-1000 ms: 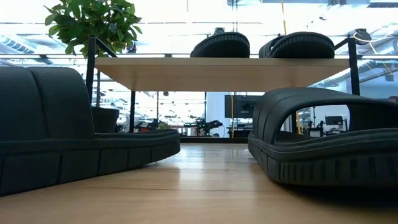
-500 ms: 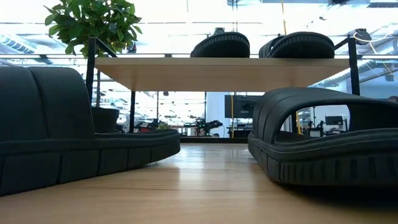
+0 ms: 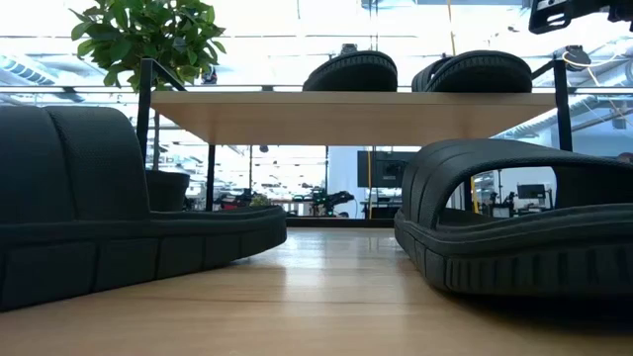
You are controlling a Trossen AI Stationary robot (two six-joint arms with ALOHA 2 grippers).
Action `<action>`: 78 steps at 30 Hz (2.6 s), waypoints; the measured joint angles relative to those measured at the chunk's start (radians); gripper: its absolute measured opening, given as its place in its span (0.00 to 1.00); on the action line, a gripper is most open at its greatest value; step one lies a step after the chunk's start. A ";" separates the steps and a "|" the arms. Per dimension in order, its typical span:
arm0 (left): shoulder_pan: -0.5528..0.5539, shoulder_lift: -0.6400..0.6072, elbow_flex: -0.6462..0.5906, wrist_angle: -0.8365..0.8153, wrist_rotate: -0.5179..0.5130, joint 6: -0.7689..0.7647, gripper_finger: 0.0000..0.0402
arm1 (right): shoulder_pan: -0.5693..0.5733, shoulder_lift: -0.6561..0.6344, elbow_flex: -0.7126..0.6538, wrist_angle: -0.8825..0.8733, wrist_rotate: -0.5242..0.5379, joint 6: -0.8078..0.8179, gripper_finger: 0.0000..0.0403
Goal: Pick and place slides into the shelf
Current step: Put the black slipper under the shelf
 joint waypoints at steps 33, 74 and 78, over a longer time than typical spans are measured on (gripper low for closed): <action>0.011 0.297 -0.423 -0.140 0.653 -1.017 0.38 | 0.000 0.002 0.000 0.027 0.004 0.019 0.26; 0.017 0.492 -0.420 -0.018 0.438 -0.572 0.68 | 0.000 0.009 0.000 0.030 0.005 0.048 0.26; 0.035 0.494 -0.420 -0.015 0.369 -0.531 0.68 | 0.000 0.009 0.000 0.030 0.005 0.048 0.26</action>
